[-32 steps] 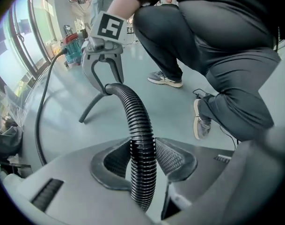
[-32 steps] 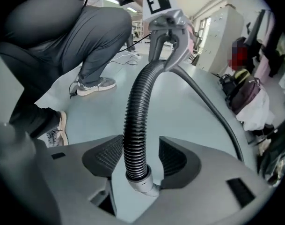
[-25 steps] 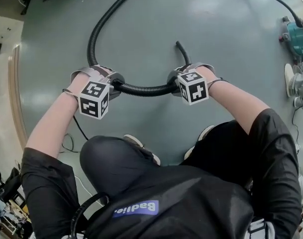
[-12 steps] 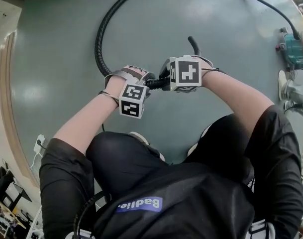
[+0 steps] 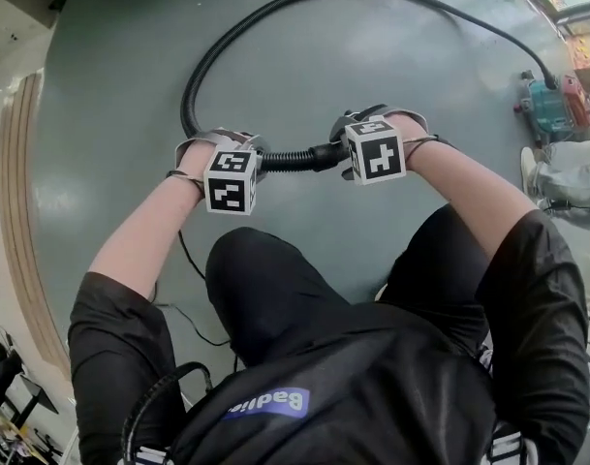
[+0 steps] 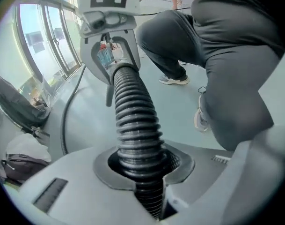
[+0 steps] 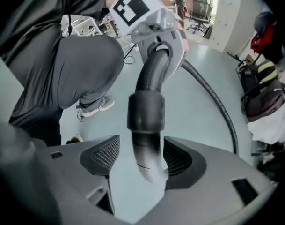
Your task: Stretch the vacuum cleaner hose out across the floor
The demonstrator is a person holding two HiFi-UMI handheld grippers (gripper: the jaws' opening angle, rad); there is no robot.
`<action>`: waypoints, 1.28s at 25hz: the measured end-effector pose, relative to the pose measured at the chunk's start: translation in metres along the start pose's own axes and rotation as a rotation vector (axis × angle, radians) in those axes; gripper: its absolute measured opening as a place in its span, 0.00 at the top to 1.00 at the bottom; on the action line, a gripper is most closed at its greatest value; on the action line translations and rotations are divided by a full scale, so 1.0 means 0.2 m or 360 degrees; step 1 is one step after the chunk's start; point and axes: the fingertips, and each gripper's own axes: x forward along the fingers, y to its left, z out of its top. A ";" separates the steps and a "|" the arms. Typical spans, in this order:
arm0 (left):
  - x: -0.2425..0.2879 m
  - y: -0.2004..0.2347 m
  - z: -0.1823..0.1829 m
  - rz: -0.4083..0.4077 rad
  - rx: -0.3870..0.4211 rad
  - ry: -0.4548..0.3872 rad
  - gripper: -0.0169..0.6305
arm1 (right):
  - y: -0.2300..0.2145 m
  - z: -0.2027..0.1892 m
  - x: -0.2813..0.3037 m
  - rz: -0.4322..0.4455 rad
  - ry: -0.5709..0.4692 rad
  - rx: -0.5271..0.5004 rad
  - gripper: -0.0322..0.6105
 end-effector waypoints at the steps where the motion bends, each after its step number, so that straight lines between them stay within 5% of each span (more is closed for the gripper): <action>1: -0.11 0.01 -0.01 0.0012 0.0022 -0.0006 0.79 | -0.01 0.02 -0.05 -0.0046 0.0002 -0.0045 0.52; 4: -0.39 0.04 -0.02 0.0033 0.0066 -0.0031 0.79 | -0.07 0.13 -0.17 -0.0127 -0.0071 -0.0186 0.52; 6: -0.46 0.06 -0.05 0.0044 0.0066 0.0001 0.79 | -0.06 0.20 -0.19 -0.0071 -0.0155 -0.0247 0.76; 9: -0.45 0.14 -0.12 0.0120 -0.0059 0.0042 0.79 | -0.11 0.27 -0.21 0.0082 -0.0400 -0.0150 0.77; 13: -0.38 0.28 -0.06 0.0216 -0.0284 -0.0027 0.62 | -0.25 0.28 -0.19 0.0181 -0.0512 -0.0141 0.77; 19: -0.28 0.45 0.01 0.0355 -0.0311 0.0106 0.55 | -0.42 0.33 -0.09 0.0318 -0.0535 -0.0282 0.77; 24: -0.12 0.60 -0.07 0.0305 -0.0335 0.0399 0.55 | -0.54 0.30 -0.04 0.0426 -0.0599 -0.0247 0.77; 26: -0.12 0.64 -0.04 0.0321 -0.0357 0.0465 0.66 | -0.52 0.27 -0.06 0.0462 -0.0654 -0.0229 0.77; 29: -0.17 0.66 -0.04 0.0308 -0.0259 0.0511 0.66 | -0.53 0.19 -0.08 0.0412 -0.0619 -0.0328 0.72; 32: -0.25 0.55 -0.26 0.0266 -0.0070 0.0540 0.66 | -0.60 0.22 0.05 0.0395 -0.0515 -0.0402 0.61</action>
